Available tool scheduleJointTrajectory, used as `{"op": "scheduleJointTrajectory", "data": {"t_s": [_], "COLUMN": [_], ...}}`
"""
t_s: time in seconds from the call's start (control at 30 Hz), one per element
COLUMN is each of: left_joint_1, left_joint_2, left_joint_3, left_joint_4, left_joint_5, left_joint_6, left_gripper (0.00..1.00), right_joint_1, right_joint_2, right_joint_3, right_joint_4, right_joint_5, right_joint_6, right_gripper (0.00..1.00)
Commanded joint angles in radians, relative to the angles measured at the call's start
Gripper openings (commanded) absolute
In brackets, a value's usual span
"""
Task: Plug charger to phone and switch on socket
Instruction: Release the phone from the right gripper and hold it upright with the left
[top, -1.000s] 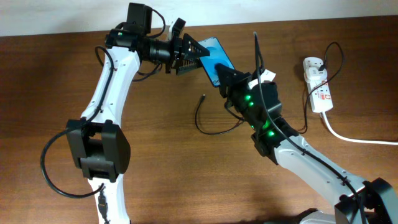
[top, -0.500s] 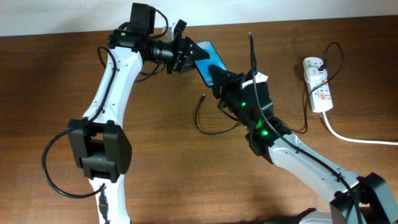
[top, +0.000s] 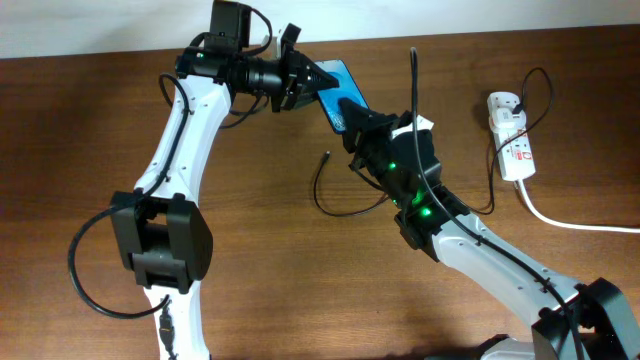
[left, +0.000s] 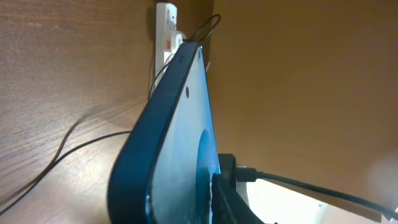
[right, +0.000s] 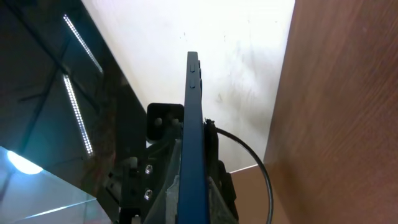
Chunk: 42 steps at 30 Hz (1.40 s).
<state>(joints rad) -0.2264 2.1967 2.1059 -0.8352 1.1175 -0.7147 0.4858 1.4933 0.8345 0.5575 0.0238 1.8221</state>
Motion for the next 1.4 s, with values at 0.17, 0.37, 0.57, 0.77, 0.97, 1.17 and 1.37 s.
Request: {"op": "scheduleJointTrajectory", "data": {"t_s": [0.17,0.37,0.57,0.77,0.97,1.17,1.37], "left_joint_1": [0.0,0.0,0.0,0.007,0.034,0.074,0.131], "left_joint_2": [-0.005,-0.005,-0.005,-0.005,-0.005,-0.005,-0.005], "left_joint_3": [0.019,0.019,0.019,0.019,0.019,0.019,0.019], "left_joint_4": [0.02,0.039,0.039,0.042,0.042,0.022,-0.084], "left_joint_5": [0.022,0.023,0.022,0.013,0.011,0.011,0.01], "left_joint_6": [-0.065,-0.093,-0.093,-0.092,-0.052,0.036,0.183], "left_gripper": [0.0,0.0,0.0,0.0,0.0,0.0,0.0], "right_joint_1": [0.012,0.012,0.011,0.01,-0.01,-0.068,-0.14], "right_joint_2": [0.0,0.0,0.0,0.0,0.0,0.0,0.0], "right_joint_3": [0.019,0.019,0.019,0.019,0.019,0.019,0.019], "right_joint_4": [0.0,0.0,0.0,-0.001,-0.004,-0.104,-0.207], "right_joint_5": [-0.031,-0.031,-0.031,-0.03,-0.044,-0.103,-0.327], "right_joint_6": [0.039,0.039,0.038,-0.012,-0.168,-0.269,-0.542], "right_gripper": [0.04,0.04,0.21,0.4,0.69,0.99,0.99]}}
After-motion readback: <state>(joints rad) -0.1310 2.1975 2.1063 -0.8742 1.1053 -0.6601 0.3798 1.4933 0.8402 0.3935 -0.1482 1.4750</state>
